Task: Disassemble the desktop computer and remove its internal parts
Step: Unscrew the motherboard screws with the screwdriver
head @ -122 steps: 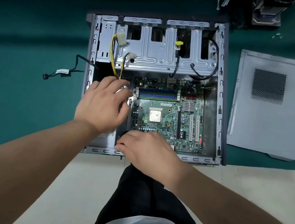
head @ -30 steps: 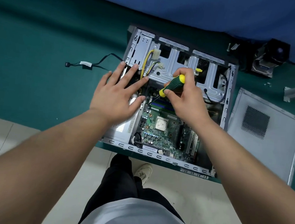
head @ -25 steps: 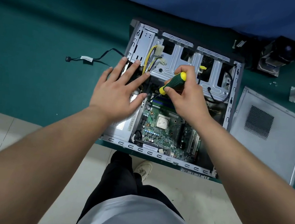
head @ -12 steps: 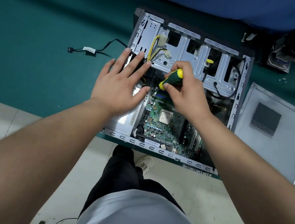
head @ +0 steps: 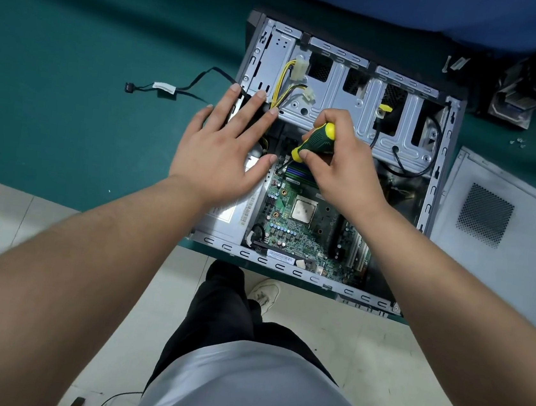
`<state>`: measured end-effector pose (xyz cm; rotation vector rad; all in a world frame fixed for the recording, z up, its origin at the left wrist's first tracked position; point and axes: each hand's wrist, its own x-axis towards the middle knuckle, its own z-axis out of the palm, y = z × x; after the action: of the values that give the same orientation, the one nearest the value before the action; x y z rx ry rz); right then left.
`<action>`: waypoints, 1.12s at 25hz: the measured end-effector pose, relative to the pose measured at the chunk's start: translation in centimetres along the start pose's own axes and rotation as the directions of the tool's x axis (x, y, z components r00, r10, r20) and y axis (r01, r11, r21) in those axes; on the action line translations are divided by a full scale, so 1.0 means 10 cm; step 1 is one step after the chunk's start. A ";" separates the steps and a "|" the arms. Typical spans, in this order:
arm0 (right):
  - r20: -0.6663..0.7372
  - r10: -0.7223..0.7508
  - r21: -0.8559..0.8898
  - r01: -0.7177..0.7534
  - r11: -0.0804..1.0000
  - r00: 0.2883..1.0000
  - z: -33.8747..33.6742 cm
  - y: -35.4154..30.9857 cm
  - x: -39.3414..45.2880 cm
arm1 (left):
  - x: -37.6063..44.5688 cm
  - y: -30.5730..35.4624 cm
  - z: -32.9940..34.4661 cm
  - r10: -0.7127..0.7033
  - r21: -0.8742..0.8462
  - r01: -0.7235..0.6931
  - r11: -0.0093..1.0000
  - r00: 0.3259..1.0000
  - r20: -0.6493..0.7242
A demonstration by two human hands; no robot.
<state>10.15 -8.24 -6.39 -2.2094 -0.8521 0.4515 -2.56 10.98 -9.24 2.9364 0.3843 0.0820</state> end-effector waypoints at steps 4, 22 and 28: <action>0.001 -0.013 -0.021 0.013 1.000 1.000 0.00 -0.02 -0.01 | -0.01 0.01 0.00 0.004 -0.009 -0.004 1.000 1.000 -0.001; -0.156 0.093 -0.110 -0.111 0.988 0.983 0.06 -0.12 -0.06 | 0.00 0.02 -0.06 -0.005 -0.042 0.006 0.999 0.999 0.037; -0.118 0.038 -0.196 -0.061 0.979 0.992 0.08 -0.19 -0.06 | -0.01 0.02 -0.05 -0.014 -0.059 0.016 0.998 0.999 0.037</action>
<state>8.49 -7.24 -5.52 -2.4197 -0.8122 0.2697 -2.59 10.83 -8.66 2.8719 0.3917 0.0363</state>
